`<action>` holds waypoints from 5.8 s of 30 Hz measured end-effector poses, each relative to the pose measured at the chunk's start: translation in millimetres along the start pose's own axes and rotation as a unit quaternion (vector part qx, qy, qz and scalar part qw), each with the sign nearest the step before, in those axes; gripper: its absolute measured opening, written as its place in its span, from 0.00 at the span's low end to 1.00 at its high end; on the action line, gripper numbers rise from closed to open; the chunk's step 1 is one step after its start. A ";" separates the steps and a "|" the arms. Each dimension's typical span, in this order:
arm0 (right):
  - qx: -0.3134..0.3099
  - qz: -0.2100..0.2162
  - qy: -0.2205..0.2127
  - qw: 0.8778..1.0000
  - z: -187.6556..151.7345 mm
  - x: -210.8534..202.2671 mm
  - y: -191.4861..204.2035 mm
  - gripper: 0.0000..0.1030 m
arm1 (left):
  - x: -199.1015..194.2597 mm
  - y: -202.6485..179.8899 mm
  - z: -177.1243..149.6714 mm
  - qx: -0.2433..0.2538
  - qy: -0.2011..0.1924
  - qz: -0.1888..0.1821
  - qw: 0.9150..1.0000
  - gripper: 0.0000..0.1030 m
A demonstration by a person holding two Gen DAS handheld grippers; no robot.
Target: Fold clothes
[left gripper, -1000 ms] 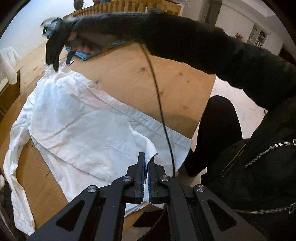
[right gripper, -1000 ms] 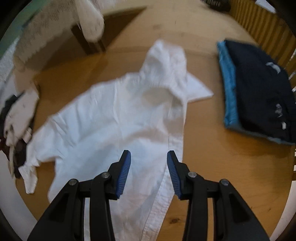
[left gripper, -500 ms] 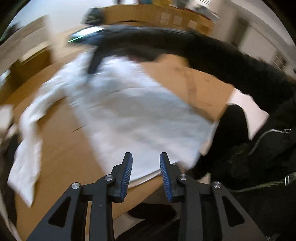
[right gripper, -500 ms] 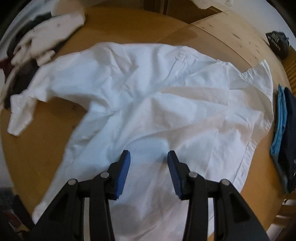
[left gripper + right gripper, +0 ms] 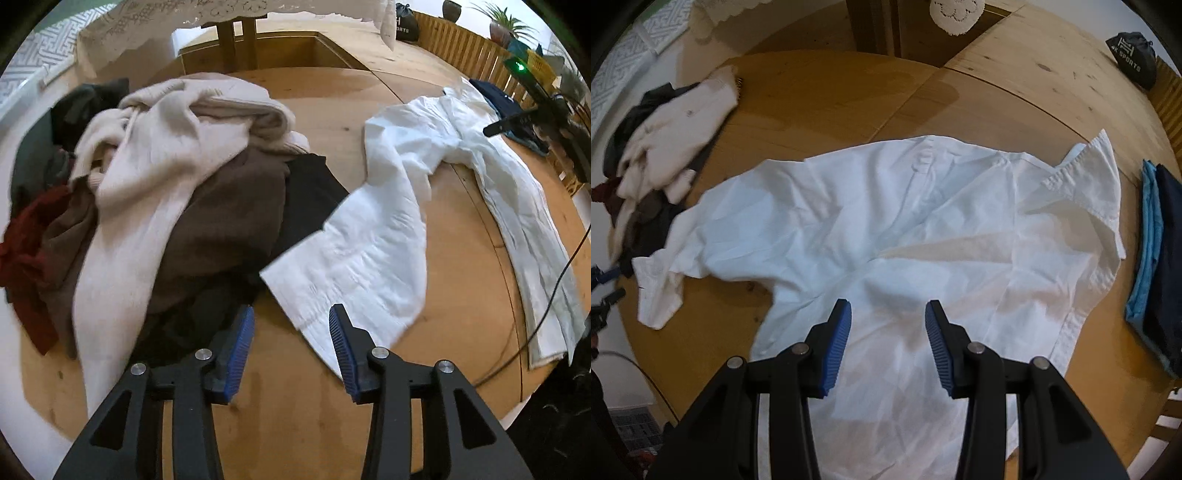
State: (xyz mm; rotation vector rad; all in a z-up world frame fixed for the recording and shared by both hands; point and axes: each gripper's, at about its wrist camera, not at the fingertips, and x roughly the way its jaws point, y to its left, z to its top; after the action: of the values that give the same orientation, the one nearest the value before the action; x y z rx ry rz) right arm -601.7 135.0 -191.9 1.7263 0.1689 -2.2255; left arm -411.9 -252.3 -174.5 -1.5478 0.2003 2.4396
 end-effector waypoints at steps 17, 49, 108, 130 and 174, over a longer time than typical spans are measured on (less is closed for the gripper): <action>0.028 0.026 0.009 0.999 42.9 23.2 -5.7 0.40 | 16.6 25.1 -1.0 -0.042 -0.052 -0.036 0.997 0.06; -0.004 0.066 0.028 0.997 19.0 30.6 30.2 0.42 | -116.5 44.0 64.7 -0.015 -0.158 0.011 0.987 0.01; 0.052 0.055 -0.053 0.996 -56.8 -35.6 -45.7 0.42 | -44.6 -307.7 50.0 0.244 -0.047 -0.139 0.959 0.29; 0.017 0.095 0.011 0.995 -93.7 -12.2 -6.4 0.42 | 91.7 -252.5 158.4 0.173 -0.075 -0.075 0.979 0.29; 0.045 0.086 -0.027 0.995 -337.4 -128.2 -12.8 0.43 | -20.8 -228.5 76.6 0.128 -0.101 -0.120 0.979 0.34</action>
State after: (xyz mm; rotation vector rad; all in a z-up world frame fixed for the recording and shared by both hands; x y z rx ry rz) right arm -266.6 265.7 -159.1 1.6549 -0.0915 -2.1812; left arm -406.7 -16.8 -119.5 -1.1367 0.2613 2.2586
